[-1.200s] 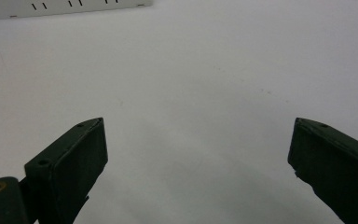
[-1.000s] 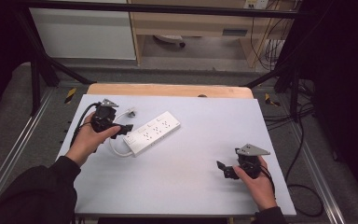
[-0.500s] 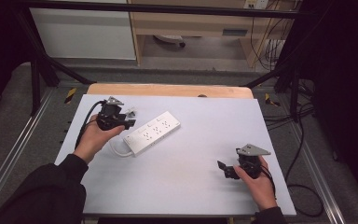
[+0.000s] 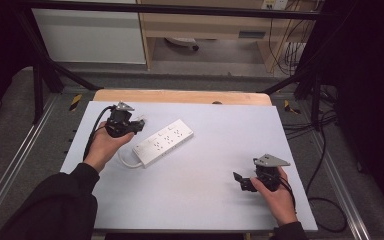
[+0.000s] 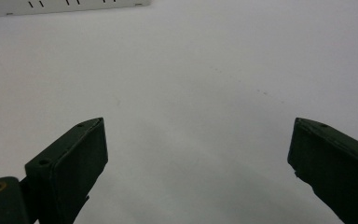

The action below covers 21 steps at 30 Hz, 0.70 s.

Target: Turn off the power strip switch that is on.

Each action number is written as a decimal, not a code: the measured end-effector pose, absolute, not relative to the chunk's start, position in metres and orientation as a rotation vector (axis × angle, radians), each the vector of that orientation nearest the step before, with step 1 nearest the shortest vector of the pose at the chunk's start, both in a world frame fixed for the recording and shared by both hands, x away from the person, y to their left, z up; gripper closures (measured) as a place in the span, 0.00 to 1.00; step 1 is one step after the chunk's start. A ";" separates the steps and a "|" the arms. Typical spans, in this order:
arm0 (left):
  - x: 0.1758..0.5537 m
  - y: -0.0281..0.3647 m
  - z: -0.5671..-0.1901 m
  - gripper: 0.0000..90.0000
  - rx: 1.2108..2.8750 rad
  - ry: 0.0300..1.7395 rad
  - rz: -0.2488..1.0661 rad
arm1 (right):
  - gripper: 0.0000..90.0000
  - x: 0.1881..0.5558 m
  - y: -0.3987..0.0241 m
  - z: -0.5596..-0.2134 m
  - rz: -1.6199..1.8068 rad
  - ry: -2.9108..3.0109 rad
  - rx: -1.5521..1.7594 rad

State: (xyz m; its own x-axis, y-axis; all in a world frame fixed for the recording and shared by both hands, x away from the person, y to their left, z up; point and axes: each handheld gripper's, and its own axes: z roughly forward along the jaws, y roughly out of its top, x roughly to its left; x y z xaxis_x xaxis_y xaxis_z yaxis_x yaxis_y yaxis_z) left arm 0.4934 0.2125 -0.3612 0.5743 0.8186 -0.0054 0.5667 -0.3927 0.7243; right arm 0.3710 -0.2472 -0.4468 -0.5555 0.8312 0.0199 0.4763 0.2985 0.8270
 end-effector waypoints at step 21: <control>0.504 0.202 -0.367 1.00 2.064 1.131 0.486 | 0.06 0.372 -0.248 -0.446 1.158 2.156 1.167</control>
